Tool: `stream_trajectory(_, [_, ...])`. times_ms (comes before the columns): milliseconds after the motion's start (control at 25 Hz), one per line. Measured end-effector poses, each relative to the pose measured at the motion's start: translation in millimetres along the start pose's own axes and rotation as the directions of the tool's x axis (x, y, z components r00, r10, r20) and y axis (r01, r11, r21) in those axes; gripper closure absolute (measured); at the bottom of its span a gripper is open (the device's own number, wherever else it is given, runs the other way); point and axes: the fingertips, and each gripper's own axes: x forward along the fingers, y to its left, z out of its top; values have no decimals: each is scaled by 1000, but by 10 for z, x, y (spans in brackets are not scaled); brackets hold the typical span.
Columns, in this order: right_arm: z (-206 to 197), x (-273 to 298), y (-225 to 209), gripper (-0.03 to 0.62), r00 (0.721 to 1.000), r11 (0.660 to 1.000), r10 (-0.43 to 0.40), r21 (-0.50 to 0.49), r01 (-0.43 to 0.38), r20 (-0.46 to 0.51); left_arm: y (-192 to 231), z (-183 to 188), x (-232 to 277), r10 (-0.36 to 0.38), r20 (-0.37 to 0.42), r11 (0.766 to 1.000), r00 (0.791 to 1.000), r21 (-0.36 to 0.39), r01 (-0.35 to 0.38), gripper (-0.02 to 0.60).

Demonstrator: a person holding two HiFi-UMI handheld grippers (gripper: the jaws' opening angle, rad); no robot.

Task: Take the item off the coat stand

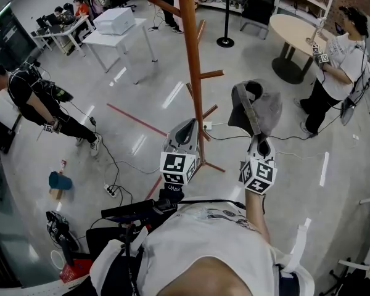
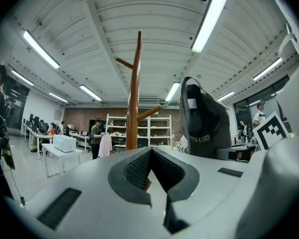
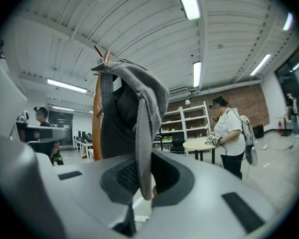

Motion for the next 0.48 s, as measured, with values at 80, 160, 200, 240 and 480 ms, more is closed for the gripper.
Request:
stream_trajectory(80, [-4,-2,3,569,1000,1000,2,2,-2,-1,-8,-11,-3,0,-2,1000,1000,0,0,580])
stream_trajectory(160, [-16,3,5,569,1000,1000,4,3,-4,1,-21,-22,3,-4,0,1000,1000,1,4,580])
stream_trajectory(200, [-31,0,9,569,1000,1000,5,4,-5,2,-26,-34,0,-6,1,1000,1000,2,6,580])
stream_trajectory(240, [-53,-9,14,569,1000,1000,5,4,-5,0,-29,-51,-12,-8,0,1000,1000,1,8,580])
stream_trajectory(480, [-87,-41,6,569,1000,1000,2,10,-2,-6,-18,-89,-67,-4,-8,1000,1000,-1,4,580])
